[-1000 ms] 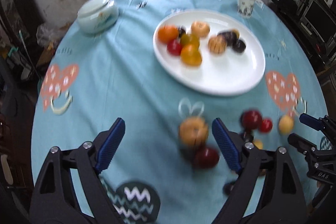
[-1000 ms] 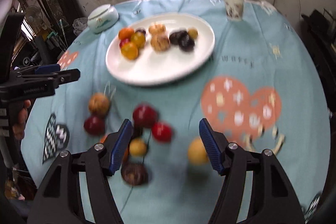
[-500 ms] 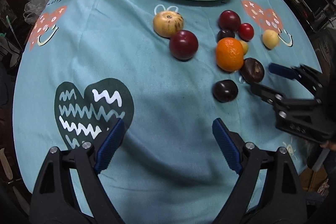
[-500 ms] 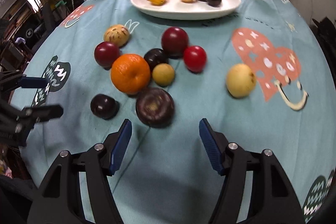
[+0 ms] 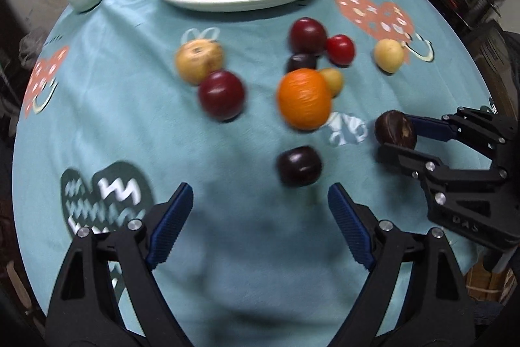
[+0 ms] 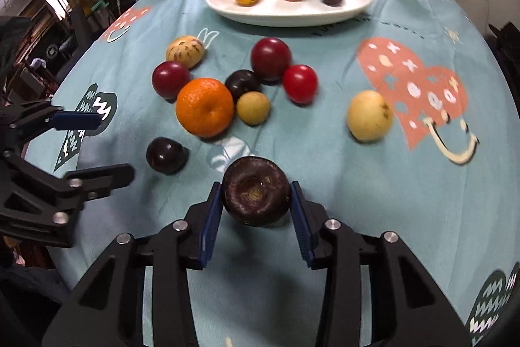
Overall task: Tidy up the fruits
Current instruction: 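Grasp a dark plum with the left tool while the right tool grasps another plum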
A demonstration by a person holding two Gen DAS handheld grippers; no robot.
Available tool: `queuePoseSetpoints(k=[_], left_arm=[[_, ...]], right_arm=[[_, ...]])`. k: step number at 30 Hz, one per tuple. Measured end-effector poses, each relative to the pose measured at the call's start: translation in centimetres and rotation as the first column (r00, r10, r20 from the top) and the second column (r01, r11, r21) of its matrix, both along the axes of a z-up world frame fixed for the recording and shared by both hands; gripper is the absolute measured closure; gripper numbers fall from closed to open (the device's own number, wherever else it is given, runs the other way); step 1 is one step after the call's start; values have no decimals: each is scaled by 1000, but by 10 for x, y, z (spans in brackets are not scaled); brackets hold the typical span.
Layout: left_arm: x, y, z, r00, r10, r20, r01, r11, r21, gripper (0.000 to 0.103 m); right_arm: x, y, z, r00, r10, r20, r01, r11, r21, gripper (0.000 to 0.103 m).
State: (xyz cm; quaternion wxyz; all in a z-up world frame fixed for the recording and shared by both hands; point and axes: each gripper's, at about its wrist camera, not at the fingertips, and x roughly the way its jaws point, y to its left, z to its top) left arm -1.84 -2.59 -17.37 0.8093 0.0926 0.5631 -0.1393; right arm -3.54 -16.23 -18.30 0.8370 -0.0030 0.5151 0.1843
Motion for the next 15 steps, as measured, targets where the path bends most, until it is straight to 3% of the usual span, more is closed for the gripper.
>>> queuePoseSetpoints(k=[3, 4, 7, 15], left_arm=[[8, -15, -11, 999, -22, -30, 22, 1000, 2, 43], [12, -19, -17, 998, -38, -54, 38, 999, -8, 64], [13, -23, -17, 996, -67, -54, 67, 998, -6, 70], [5, -1, 9, 999, -41, -6, 41, 999, -5, 70]], right_arm=[[-7, -9, 1, 1000, -28, -10, 28, 1000, 5, 61], [-9, -11, 1, 999, -36, -11, 36, 999, 5, 61], [-12, -15, 0, 999, -43, -17, 43, 999, 6, 62], [-16, 1, 5, 1000, 6, -2, -6, 1000, 26, 61]])
